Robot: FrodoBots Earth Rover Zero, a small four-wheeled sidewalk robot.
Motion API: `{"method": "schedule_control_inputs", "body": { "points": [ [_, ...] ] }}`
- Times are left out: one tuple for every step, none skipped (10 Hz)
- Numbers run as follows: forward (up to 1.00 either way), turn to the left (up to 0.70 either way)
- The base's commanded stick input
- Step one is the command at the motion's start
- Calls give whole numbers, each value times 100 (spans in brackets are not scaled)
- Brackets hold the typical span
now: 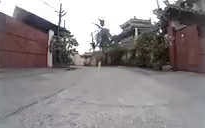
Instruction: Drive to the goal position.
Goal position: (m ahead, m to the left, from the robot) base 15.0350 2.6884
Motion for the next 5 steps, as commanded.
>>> {"method": "schedule_control_inputs", "body": {
  "points": [
    [100,-37],
    [100,-39],
    [100,-39],
    [100,-39],
    [100,-39]
  ]
}}
